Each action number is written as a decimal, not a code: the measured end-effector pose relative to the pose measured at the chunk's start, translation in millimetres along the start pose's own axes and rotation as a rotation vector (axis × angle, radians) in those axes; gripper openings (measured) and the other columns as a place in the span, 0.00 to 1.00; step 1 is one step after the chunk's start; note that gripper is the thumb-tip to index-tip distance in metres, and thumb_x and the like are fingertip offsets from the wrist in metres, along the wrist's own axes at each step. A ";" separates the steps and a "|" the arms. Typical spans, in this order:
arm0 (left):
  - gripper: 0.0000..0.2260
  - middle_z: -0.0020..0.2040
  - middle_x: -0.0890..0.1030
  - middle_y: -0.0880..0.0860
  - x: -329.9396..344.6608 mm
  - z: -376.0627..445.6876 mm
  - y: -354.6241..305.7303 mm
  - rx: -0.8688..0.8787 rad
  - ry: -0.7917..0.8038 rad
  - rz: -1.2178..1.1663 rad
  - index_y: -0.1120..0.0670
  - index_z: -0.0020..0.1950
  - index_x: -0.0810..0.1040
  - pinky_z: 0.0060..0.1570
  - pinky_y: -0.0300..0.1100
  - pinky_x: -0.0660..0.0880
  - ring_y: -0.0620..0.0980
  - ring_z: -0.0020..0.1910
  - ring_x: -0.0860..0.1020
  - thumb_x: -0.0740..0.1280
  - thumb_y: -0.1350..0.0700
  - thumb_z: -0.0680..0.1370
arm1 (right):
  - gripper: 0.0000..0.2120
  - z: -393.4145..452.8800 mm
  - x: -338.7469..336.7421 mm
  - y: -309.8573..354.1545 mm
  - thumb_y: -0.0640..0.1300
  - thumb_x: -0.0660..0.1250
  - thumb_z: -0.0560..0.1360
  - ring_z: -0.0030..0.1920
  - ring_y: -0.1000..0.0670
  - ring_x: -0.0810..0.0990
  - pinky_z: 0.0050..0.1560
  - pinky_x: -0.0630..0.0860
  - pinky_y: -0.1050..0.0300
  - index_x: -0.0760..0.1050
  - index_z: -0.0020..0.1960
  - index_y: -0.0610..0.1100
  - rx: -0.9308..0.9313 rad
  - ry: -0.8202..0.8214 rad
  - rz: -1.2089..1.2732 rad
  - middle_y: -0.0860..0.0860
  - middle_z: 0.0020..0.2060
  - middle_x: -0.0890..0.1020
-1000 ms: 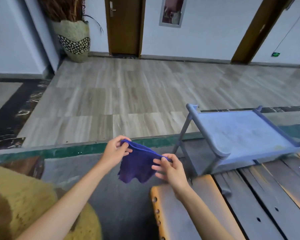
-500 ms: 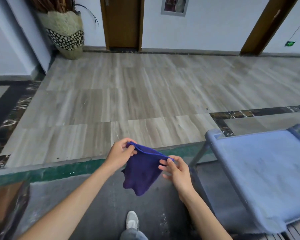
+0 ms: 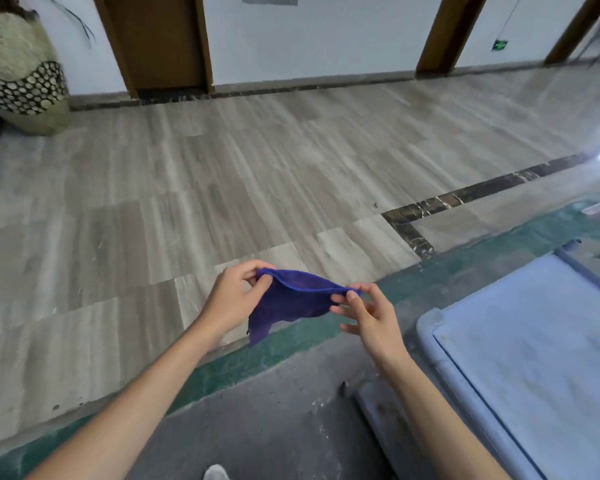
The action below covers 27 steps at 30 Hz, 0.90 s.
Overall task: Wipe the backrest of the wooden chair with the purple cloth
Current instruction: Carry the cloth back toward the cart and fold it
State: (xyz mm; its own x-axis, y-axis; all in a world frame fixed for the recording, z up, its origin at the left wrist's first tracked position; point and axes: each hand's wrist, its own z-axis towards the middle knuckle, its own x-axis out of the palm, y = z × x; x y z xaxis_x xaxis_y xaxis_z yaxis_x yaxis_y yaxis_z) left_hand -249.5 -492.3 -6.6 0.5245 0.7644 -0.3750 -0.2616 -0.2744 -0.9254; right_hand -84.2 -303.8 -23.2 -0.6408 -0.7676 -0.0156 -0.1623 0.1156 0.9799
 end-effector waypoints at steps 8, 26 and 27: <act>0.11 0.48 0.86 0.41 48.5 136.8 -88.0 0.346 0.321 -0.058 0.36 0.48 0.83 0.41 0.28 0.74 0.40 0.48 0.84 0.69 0.54 0.78 | 0.05 16.6 -56.5 73.1 0.45 0.61 0.85 0.48 0.46 0.88 0.41 0.83 0.56 0.75 0.53 0.52 -0.197 -0.381 -0.002 0.46 0.49 0.88; 0.08 0.43 0.83 0.36 222.1 117.3 -263.2 0.881 1.117 -0.362 0.46 0.51 0.85 0.37 0.27 0.69 0.42 0.43 0.80 0.68 0.58 0.80 | 0.03 -135.0 -143.7 151.9 0.48 0.60 0.85 0.55 0.51 0.86 0.42 0.84 0.56 0.73 0.56 0.52 -0.263 -1.356 -0.119 0.51 0.52 0.88; 0.09 0.43 0.84 0.37 229.2 108.6 -258.8 0.890 1.150 -0.361 0.45 0.51 0.85 0.37 0.28 0.69 0.42 0.43 0.80 0.68 0.58 0.80 | 0.04 -144.6 -144.5 141.9 0.49 0.60 0.85 0.55 0.51 0.86 0.42 0.84 0.55 0.73 0.57 0.51 -0.236 -1.377 -0.115 0.51 0.52 0.88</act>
State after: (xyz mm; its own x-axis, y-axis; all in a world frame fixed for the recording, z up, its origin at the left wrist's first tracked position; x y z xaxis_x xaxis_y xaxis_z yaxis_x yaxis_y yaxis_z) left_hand -149.6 -182.8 153.0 0.8895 -0.2688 -0.3695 -0.1552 0.5830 -0.7976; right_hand 93.9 -267.7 146.8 -0.8670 0.4775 -0.1424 -0.2237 -0.1177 0.9675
